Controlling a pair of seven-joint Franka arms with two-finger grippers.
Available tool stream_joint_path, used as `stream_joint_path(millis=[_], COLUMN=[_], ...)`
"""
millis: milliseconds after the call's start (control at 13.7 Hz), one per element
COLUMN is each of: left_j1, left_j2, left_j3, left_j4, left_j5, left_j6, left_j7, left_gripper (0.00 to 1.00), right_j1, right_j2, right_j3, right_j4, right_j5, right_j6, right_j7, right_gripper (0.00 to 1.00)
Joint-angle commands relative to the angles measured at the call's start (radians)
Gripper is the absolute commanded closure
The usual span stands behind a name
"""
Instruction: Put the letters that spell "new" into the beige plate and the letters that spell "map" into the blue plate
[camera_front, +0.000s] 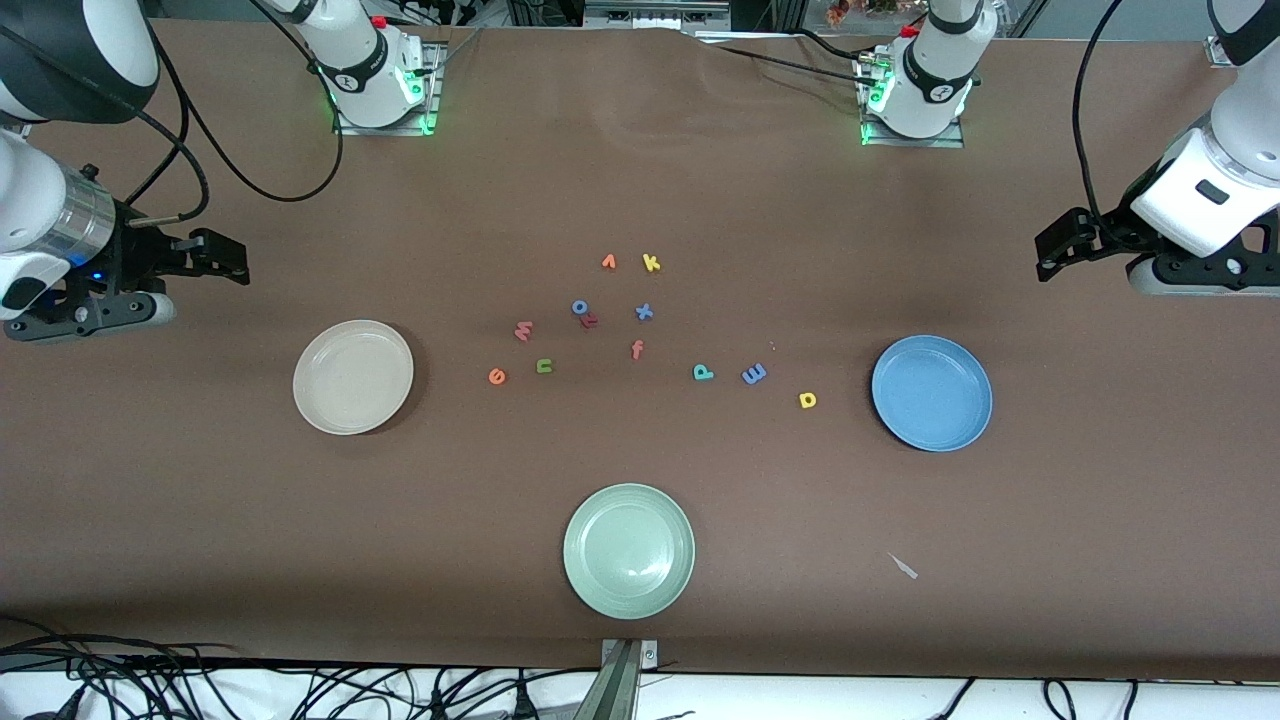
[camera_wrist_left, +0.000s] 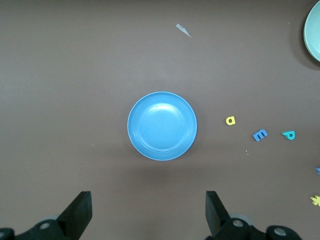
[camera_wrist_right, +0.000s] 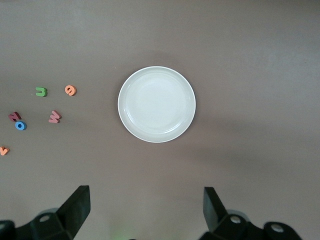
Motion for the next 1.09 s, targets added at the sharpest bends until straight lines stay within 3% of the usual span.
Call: stream_joint_path(millis=[0,1020], left_j1=[-0.004,-0.006], left_j2=[0.006,0.007], left_j3=[0.001,0.000], left_j4=[0.020,0.019], left_j5=[-0.008,-0.019], left_j6=[-0.018,-0.018], left_j7=[0.007,0.009], left_gripper=[0.00,0.00], right_j1=[0.002,0.003], right_j2=[-0.010,-0.012], right_j3=[0.002,0.002], right_j4=[-0.014,-0.014], right_j5=[0.016,0.016], right_j6=[0.010,0.009], right_j7=[-0.009,-0.007], right_gripper=[0.00,0.00])
